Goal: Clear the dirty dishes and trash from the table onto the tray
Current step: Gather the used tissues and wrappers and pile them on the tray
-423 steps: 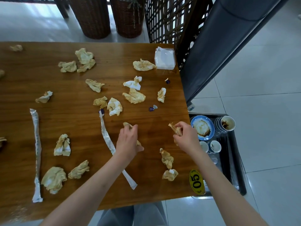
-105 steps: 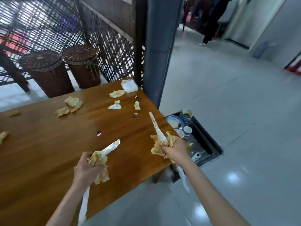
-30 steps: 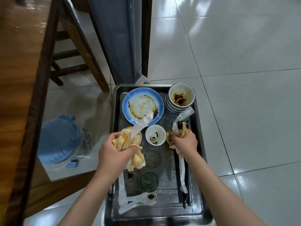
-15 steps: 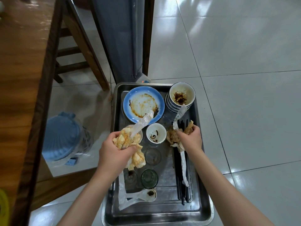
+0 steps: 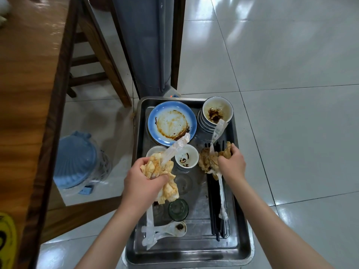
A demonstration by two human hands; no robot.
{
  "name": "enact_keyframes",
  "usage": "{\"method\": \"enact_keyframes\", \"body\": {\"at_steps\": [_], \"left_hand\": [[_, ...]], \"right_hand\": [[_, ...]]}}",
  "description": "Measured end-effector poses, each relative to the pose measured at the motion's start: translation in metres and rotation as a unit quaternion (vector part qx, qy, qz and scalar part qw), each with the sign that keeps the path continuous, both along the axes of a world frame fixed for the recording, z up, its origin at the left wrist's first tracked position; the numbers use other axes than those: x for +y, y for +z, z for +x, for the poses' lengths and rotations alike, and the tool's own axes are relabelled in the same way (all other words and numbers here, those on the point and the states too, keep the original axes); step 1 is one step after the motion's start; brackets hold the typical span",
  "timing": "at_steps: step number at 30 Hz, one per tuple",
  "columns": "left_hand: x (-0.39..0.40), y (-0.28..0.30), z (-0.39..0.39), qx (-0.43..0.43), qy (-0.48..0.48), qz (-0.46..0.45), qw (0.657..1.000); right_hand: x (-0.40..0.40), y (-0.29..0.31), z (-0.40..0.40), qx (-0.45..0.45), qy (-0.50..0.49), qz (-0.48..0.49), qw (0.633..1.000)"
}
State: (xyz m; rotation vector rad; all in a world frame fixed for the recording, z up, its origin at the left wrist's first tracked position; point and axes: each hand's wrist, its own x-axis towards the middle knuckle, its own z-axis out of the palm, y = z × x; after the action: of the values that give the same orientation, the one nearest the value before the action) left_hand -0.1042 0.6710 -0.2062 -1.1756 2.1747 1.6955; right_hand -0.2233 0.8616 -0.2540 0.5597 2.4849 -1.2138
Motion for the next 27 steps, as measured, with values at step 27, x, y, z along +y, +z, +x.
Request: {"method": "enact_keyframes", "body": {"at_steps": [27], "left_hand": [[0.124,-0.002,-0.033,0.000,-0.052,0.055,0.997]], "right_hand": [[0.085,0.065,-0.001,0.044,-0.020,0.023,0.999]]}}
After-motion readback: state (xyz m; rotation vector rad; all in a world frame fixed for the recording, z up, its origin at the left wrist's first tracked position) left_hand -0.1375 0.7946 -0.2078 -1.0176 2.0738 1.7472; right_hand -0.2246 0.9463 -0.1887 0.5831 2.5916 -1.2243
